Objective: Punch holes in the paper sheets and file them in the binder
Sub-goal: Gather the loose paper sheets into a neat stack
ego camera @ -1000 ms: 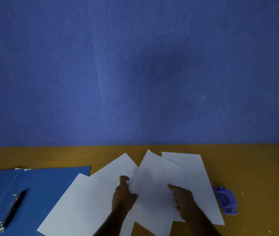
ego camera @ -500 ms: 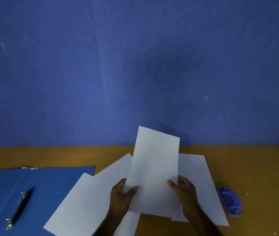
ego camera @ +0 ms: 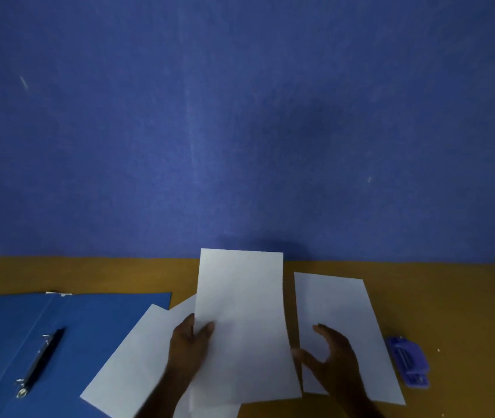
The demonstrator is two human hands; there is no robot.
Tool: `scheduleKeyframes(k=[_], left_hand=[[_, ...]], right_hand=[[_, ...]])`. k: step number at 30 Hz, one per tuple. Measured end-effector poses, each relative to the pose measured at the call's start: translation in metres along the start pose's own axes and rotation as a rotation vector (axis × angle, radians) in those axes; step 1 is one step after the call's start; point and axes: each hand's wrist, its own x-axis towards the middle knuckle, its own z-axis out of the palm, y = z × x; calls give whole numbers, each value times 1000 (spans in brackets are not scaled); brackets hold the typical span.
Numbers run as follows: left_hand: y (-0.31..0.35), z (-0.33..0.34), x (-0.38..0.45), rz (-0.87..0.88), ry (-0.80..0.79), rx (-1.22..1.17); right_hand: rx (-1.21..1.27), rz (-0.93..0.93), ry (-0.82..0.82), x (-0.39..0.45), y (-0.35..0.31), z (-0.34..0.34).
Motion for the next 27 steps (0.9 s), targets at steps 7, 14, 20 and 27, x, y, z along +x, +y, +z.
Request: scheduleKeyframes(k=[7,14,20,27], left_hand=[[-12,-19,8,-109,82,107],[1,-14,-7,92,-6,182],[14,12,-15,-36,-57,92],[31,32,-26,-109,-95,-38]], right_hand=[[-385,-113,-23,16,79,41],[110,82,105,-11,16,9],[131,-143,11,-21,-34,19],[112,-444,-268,-34,-70,44]])
